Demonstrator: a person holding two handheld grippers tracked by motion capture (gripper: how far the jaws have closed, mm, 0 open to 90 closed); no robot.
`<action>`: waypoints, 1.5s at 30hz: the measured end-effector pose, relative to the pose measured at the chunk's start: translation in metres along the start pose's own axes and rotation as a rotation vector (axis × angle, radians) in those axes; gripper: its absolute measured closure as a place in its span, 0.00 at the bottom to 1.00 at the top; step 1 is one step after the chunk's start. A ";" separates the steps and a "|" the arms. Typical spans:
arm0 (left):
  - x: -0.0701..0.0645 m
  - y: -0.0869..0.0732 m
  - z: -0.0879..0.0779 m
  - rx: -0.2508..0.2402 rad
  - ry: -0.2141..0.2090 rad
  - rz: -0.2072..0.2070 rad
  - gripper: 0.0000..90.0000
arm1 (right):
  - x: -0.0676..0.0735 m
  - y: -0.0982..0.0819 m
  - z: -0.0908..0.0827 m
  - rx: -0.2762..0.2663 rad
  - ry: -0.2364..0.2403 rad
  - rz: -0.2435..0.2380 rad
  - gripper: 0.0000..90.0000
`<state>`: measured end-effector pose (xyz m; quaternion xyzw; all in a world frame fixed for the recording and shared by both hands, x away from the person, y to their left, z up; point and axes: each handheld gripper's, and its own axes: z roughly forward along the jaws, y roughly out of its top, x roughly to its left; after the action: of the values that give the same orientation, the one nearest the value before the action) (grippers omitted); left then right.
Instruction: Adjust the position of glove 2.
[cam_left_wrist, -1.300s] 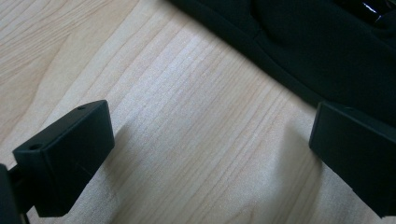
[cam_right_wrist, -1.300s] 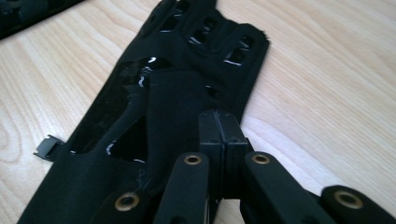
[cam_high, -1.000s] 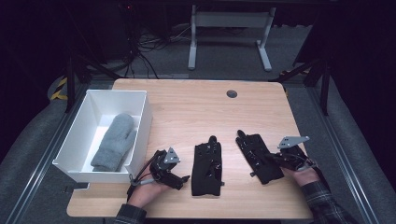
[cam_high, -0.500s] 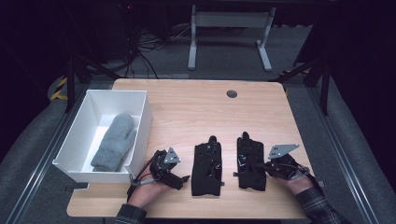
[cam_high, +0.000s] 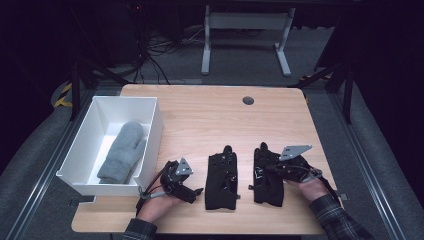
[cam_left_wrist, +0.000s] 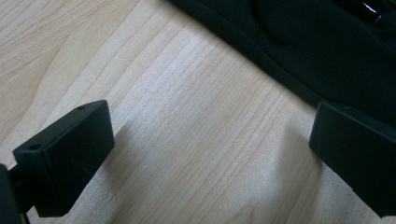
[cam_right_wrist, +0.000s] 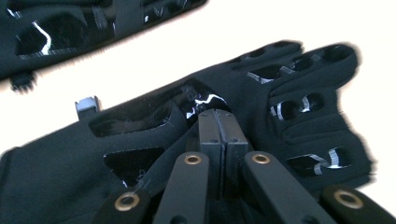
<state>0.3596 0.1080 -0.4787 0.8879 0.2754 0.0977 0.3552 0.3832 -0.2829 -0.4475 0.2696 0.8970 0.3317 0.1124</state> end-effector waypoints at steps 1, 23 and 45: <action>0.000 0.000 0.000 0.000 0.000 0.000 0.00 | 0.000 0.000 0.000 0.000 0.000 0.000 1.00; 0.002 0.009 -0.007 0.028 -0.028 -0.068 0.16 | 0.036 0.018 0.011 -0.025 0.056 -0.069 1.00; 0.002 0.043 0.014 0.025 -0.056 -0.138 0.58 | 0.025 -0.011 -0.016 -0.031 0.033 -0.014 0.99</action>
<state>0.3842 0.0750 -0.4590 0.8735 0.3272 0.0449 0.3577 0.3522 -0.2847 -0.4438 0.2559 0.8955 0.3490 0.1041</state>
